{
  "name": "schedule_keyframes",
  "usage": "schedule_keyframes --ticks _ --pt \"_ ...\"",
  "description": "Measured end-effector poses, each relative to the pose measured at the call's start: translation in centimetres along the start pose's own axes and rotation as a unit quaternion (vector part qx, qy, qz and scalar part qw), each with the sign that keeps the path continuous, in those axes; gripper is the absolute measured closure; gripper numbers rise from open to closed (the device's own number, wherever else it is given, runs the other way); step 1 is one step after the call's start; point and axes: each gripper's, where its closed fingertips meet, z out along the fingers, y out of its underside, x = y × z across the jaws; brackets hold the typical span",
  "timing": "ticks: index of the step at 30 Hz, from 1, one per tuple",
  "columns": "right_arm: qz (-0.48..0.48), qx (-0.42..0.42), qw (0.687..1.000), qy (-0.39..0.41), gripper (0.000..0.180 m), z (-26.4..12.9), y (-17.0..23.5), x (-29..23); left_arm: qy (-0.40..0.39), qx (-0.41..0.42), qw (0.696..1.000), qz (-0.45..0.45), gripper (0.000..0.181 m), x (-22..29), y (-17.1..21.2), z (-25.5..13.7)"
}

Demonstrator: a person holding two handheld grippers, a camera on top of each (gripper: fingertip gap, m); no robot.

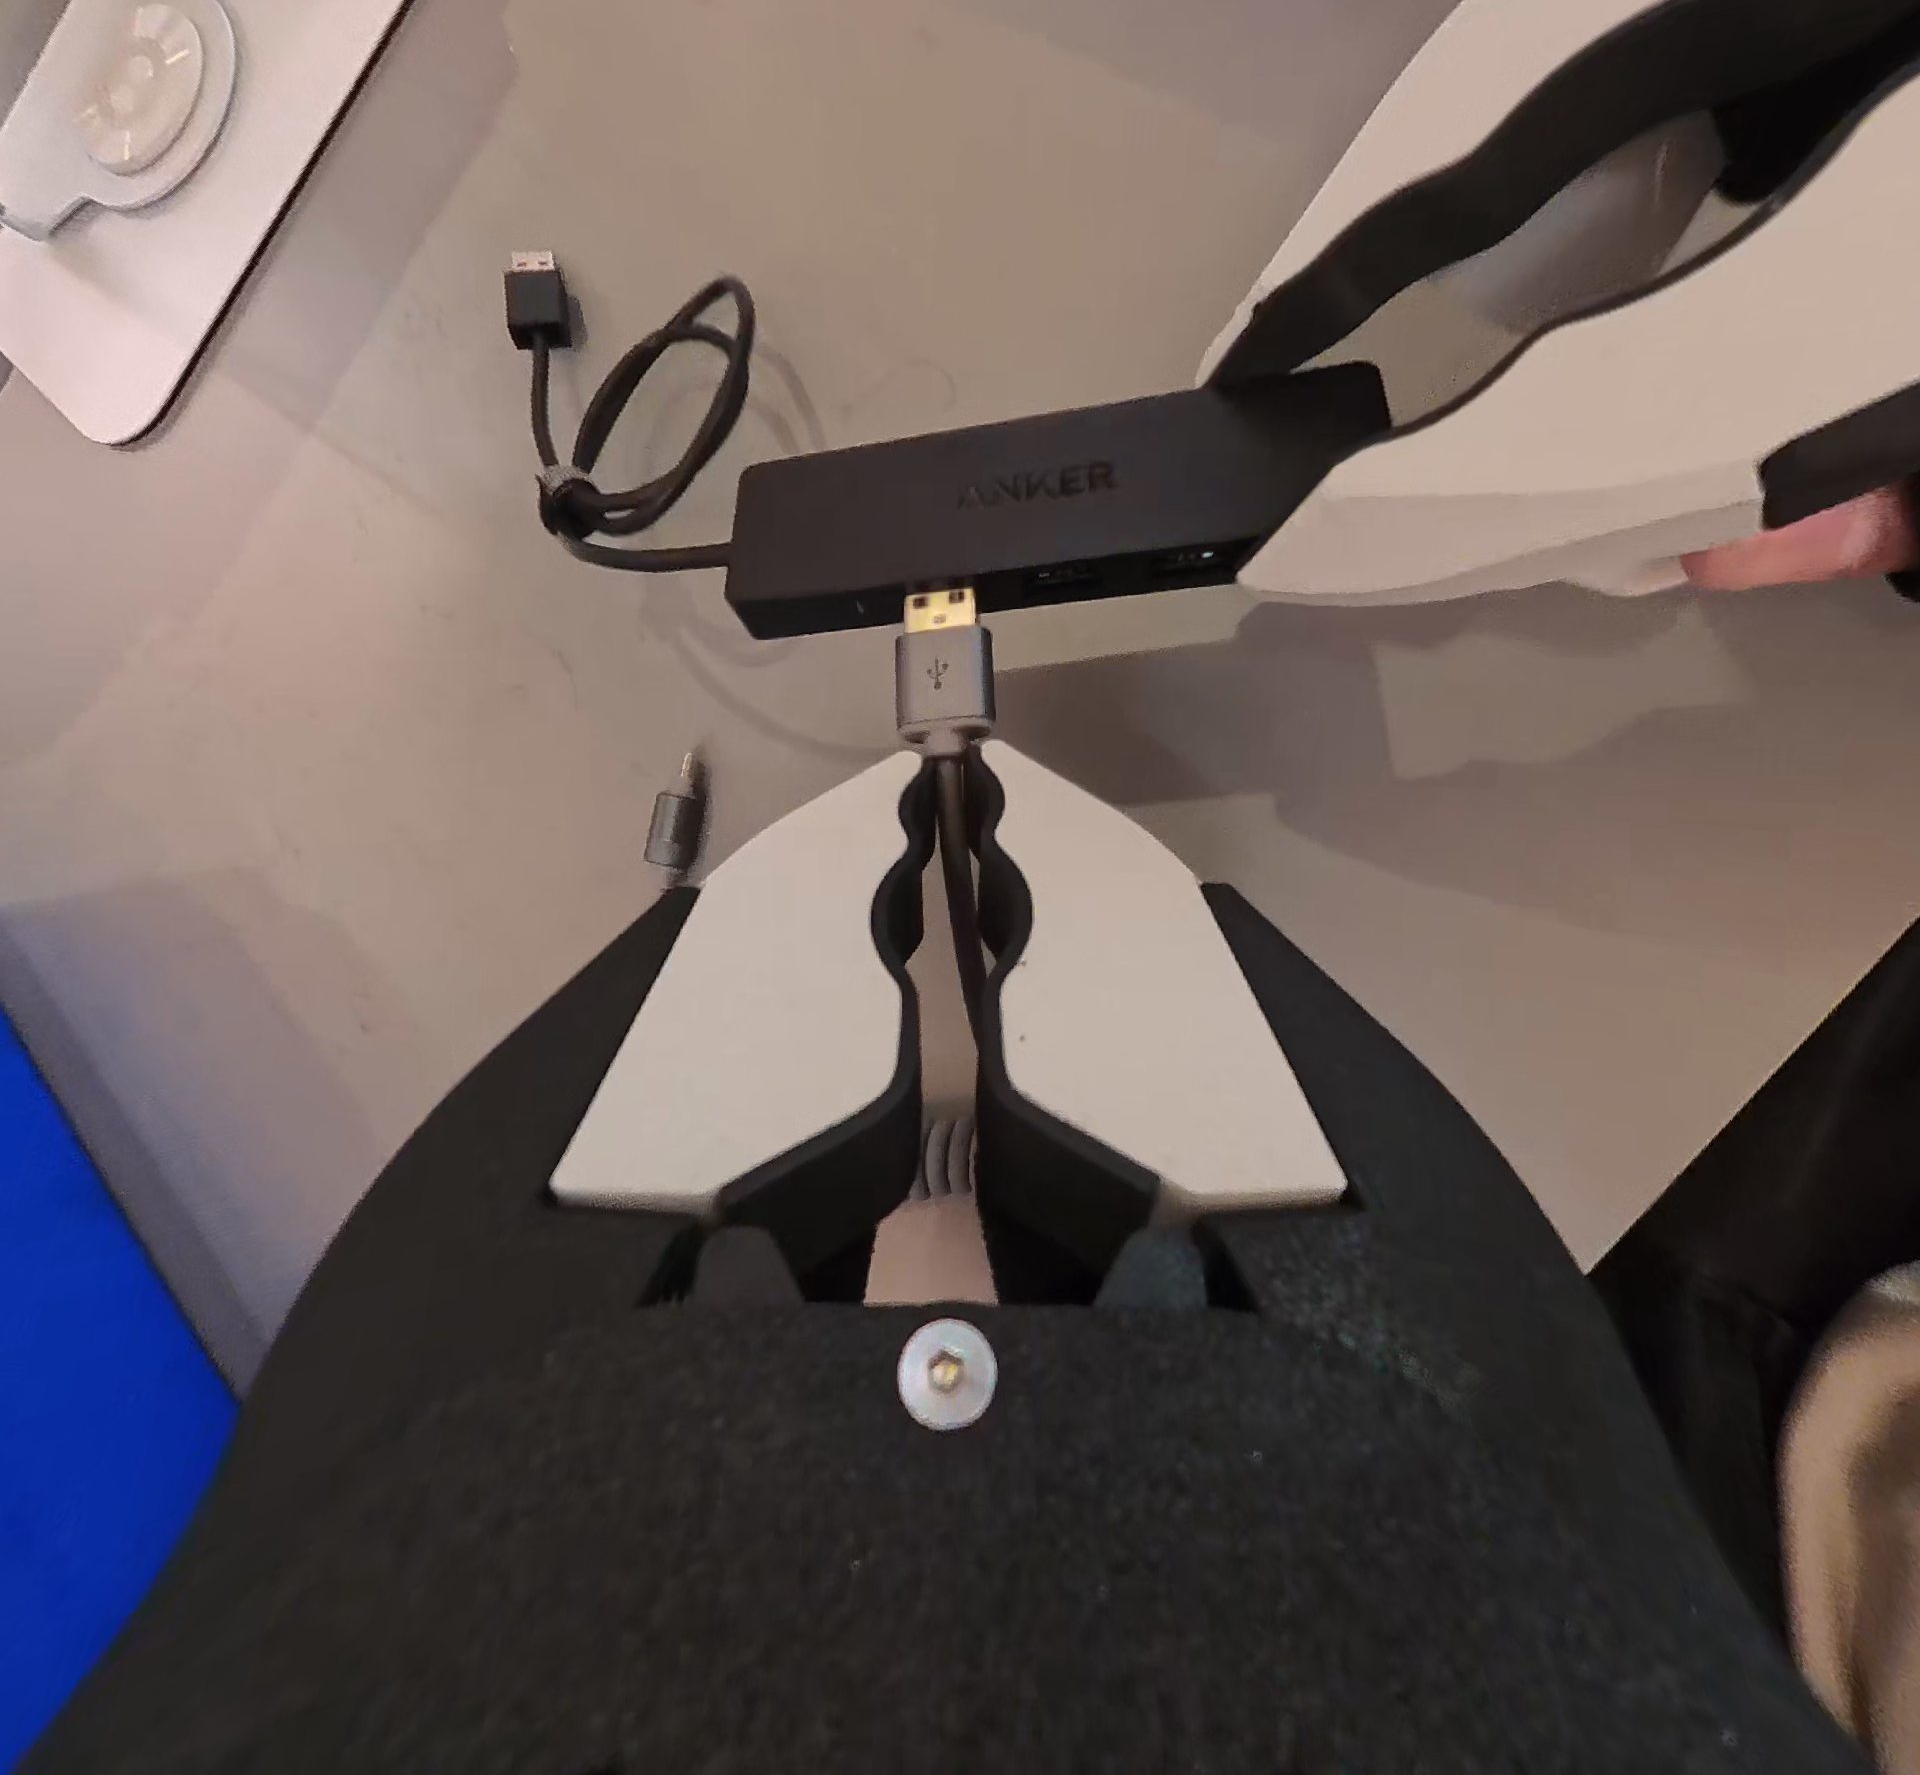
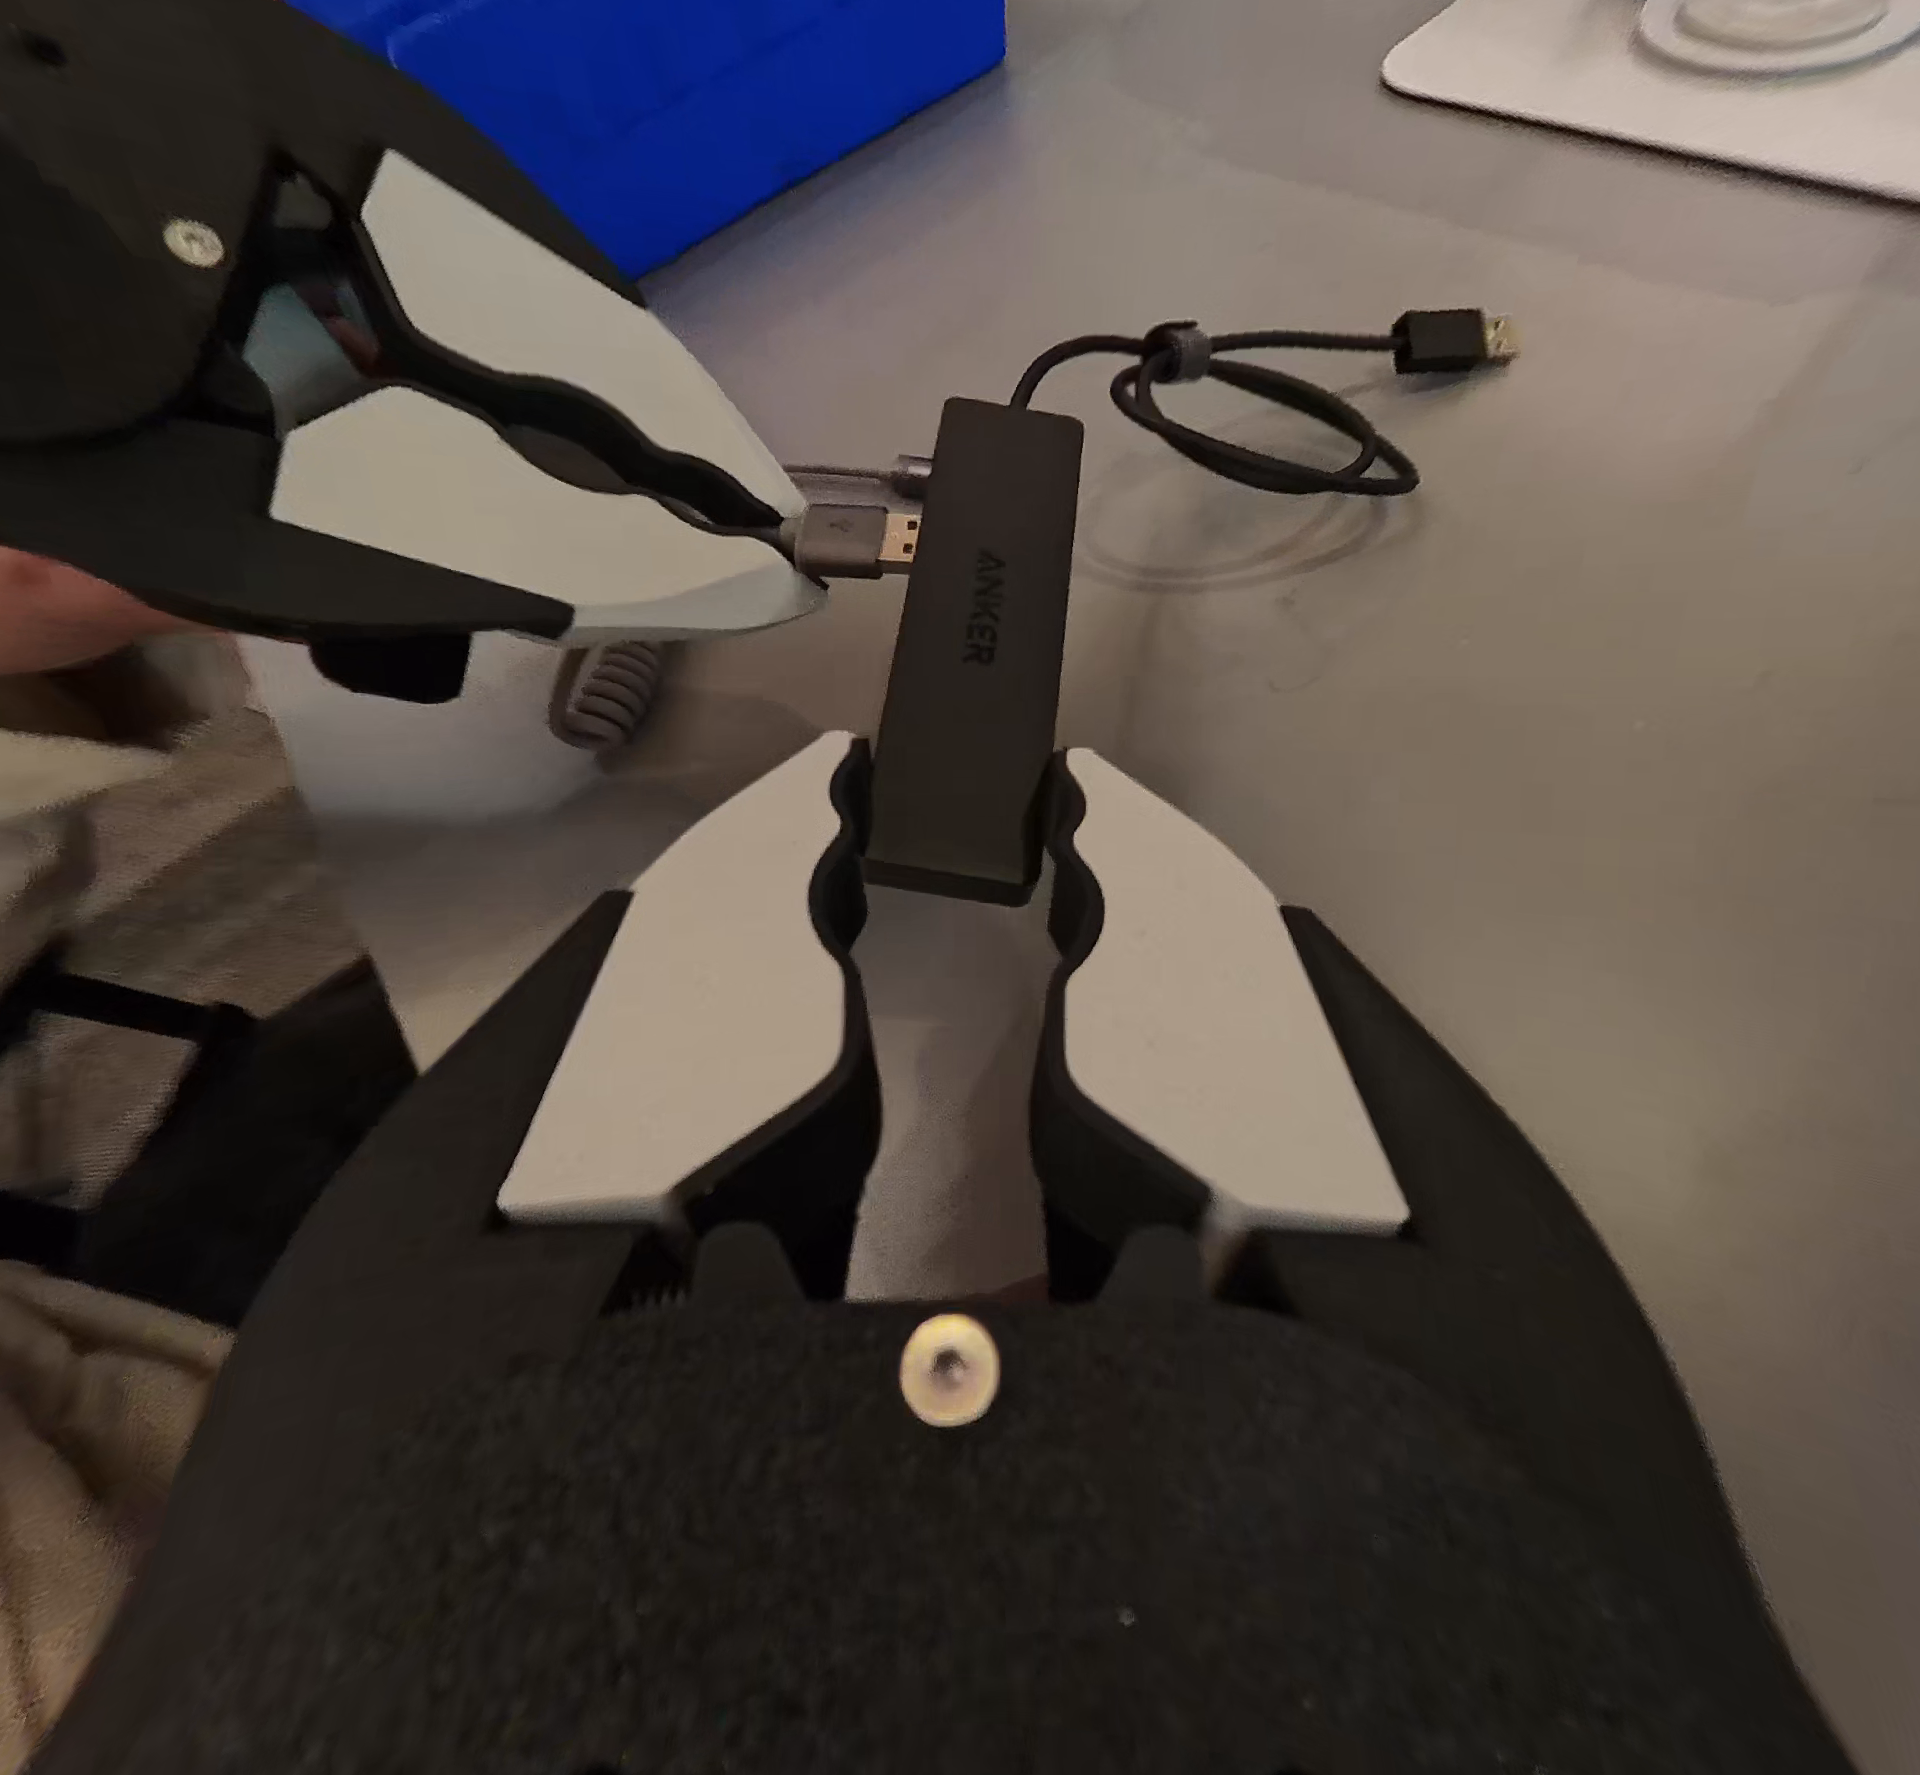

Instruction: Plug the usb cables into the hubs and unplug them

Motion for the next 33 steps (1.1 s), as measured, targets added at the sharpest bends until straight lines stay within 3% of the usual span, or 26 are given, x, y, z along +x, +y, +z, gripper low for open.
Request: schedule_keyframes --ticks 1,8,22,27,33 --pt "-0.016 -0.002 1.0 0.011 0.148 0.0 -0.1 0.0 0.0 -0.004 1.0 0.002 0.177 0.0 0.1 0.1" --pt "-0.127 -0.03 0.989 0.07 0.148 -0.2 -0.3 0.1 0.02 -0.004 1.0 -0.008 0.177 0.3 0.5 0.3" --pt "-0.084 -0.025 0.995 0.044 0.148 0.2 0.1 0.1 0.017 -0.02 1.0 -0.005 0.177 0.2 0.6 0.1" --pt "-0.126 -0.041 0.989 0.063 0.148 0.3 0.3 -0.1 0.028 -0.026 0.999 -0.018 0.177 0.1 0.8 0.3" --pt "-0.078 -0.022 0.996 0.025 0.148 0.6 0.7 -0.2 0.021 -0.02 1.0 -0.012 0.177 0.1 0.6 0.1"
